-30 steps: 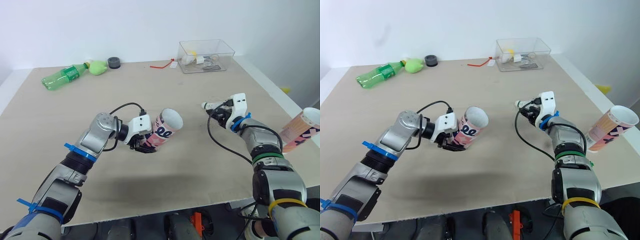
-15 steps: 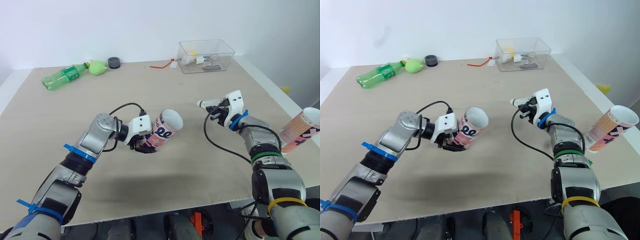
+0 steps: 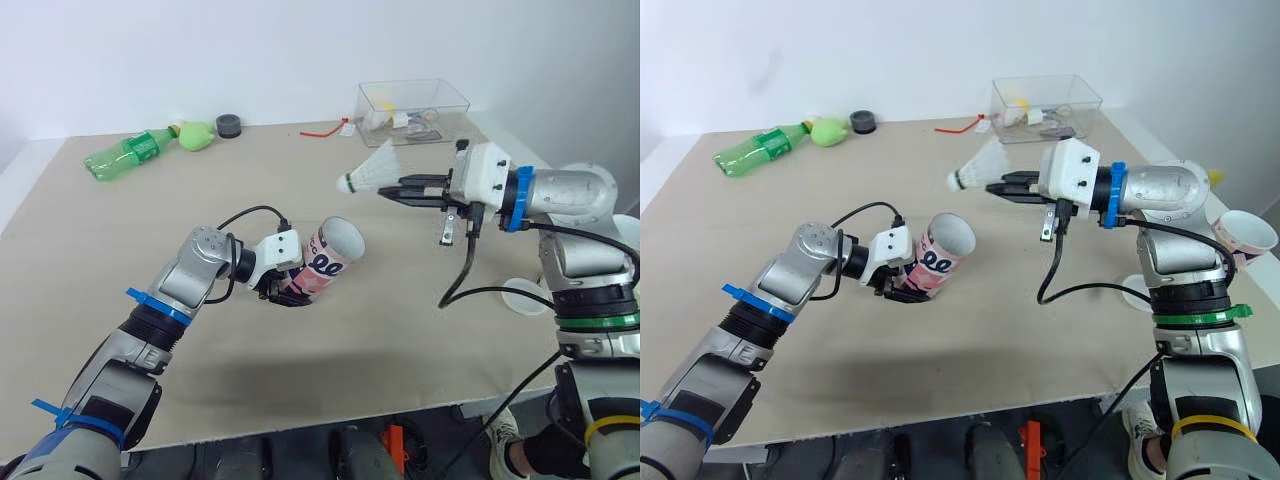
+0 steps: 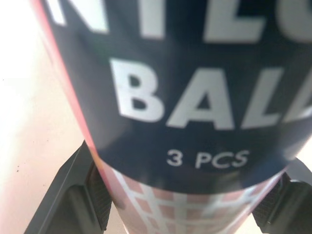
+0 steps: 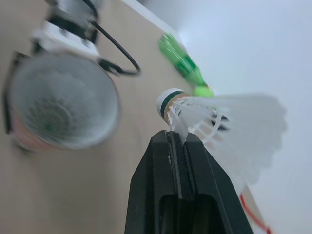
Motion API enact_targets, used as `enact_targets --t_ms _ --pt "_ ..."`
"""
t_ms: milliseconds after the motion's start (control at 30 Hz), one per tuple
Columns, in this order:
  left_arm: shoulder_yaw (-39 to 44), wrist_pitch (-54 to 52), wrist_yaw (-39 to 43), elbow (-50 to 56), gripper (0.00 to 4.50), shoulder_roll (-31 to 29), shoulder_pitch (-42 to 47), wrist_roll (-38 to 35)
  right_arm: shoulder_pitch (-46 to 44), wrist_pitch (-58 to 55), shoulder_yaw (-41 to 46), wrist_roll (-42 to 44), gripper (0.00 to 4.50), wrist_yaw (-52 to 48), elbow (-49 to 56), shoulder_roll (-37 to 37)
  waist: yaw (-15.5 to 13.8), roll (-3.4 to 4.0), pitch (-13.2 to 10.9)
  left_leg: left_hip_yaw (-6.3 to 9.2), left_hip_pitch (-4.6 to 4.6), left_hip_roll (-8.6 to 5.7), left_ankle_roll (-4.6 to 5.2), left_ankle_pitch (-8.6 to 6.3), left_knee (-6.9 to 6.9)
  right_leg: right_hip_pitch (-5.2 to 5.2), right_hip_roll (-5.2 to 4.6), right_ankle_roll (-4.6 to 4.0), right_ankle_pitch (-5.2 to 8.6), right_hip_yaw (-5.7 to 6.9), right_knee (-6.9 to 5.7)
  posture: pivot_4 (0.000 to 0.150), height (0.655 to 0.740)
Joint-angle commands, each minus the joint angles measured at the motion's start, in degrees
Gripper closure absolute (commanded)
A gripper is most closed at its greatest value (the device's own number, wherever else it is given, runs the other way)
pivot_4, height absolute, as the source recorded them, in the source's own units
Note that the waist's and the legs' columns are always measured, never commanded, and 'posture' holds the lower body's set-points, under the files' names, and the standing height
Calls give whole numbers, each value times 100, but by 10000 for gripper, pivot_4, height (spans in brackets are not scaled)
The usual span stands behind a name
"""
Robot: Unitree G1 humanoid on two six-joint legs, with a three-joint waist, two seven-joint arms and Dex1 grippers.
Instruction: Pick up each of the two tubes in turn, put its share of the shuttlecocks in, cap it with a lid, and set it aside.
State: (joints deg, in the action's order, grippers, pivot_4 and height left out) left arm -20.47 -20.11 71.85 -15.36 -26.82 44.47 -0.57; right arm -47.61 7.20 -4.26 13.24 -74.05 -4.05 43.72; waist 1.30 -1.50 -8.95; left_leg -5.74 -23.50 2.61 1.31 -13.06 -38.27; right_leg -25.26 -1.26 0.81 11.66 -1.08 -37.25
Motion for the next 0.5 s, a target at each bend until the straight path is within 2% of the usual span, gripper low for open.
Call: enact_targets --t_ms 33,267,500 --pt "0 23 18 -58 13947 -6 58 -30 -197 174 -115 15 44655 -363 424 180 2 0 0 -3 0 0 0 0 -4 0 0 -2 1 -2 0 1500 7400" --pt "22 26 -9 -78 13947 -2 63 -36 -324 611 -264 -282 44655 -705 238 472 -1 -1 0 -4 -2 -3 0 0 -5 -1 -5 -14 8 -3 0 1500 7400" --pt "17 27 -12 -93 13947 7 53 -37 -319 867 -332 -295 44655 -844 74 454 -2 -1 0 -2 -1 -2 0 0 -5 0 -3 -13 7 -2 0 1500 7400"
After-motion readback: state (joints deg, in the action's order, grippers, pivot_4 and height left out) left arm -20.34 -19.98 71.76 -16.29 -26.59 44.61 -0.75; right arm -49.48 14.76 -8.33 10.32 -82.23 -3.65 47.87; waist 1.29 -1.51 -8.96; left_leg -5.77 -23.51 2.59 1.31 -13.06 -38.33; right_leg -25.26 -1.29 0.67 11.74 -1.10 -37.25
